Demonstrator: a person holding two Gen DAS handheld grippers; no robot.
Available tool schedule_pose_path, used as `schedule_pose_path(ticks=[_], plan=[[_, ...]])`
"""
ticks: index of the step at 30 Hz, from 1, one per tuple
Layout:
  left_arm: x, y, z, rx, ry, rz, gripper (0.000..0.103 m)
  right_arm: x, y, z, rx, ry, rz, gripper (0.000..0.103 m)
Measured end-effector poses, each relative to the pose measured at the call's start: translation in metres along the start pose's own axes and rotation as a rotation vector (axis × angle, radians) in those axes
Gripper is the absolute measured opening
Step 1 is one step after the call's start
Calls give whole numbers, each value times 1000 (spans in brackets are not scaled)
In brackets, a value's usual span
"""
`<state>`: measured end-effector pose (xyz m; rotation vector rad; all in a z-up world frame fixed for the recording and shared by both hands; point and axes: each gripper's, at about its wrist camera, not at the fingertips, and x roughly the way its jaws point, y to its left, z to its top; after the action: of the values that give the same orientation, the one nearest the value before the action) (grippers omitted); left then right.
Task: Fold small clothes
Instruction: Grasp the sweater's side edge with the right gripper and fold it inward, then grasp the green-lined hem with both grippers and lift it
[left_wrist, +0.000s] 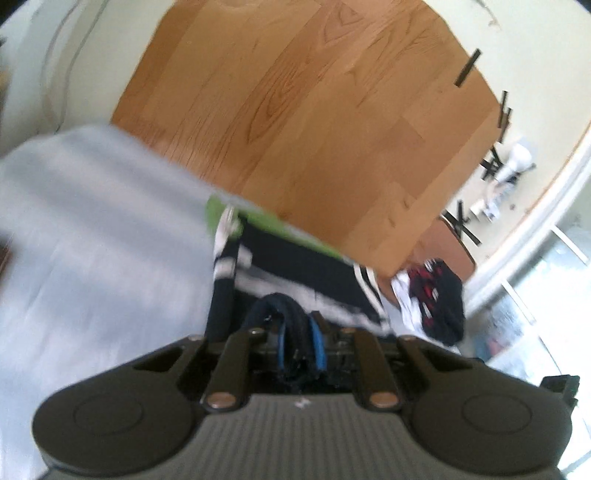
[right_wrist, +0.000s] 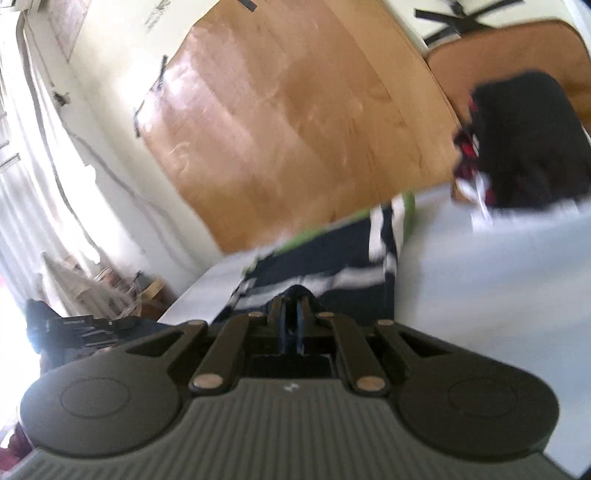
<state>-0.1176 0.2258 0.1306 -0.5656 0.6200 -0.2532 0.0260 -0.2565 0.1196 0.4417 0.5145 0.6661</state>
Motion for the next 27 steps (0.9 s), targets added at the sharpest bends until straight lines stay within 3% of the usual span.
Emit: schedule_pose_path(ticks=[2, 3, 4, 6, 10, 15, 18, 19, 21, 23, 27], plan=[[41, 0, 29, -39, -17, 59, 23, 41, -13, 20, 62, -14, -69, 13], [58, 2, 38, -69, -10, 96, 33, 57, -18, 25, 79, -25, -110, 21], [76, 6, 45, -86, 8, 145, 47, 66, -26, 27, 75, -22, -163, 39], [98, 16, 44, -119, 47, 261, 47, 66, -32, 20, 68, -23, -221, 43], [93, 40, 12, -107, 105, 242, 55, 36, -44, -13, 56, 19, -173, 45], [92, 47, -13, -113, 161, 201, 55, 33, -52, -40, 127, 65, -163, 45], [99, 33, -18, -57, 159, 223, 46, 44, -36, -46, 22, 68, -194, 41], [100, 30, -19, -43, 160, 231, 33, 48, -27, -47, -14, 72, -203, 27], [102, 26, -20, -9, 156, 265, 24, 59, -20, -48, -68, 98, -214, 11], [99, 27, -21, 11, 149, 278, 14, 60, -20, -52, -101, 94, -251, 9], [85, 38, -22, -34, 138, 259, 10, 25, -30, -54, -47, 27, -279, 7]])
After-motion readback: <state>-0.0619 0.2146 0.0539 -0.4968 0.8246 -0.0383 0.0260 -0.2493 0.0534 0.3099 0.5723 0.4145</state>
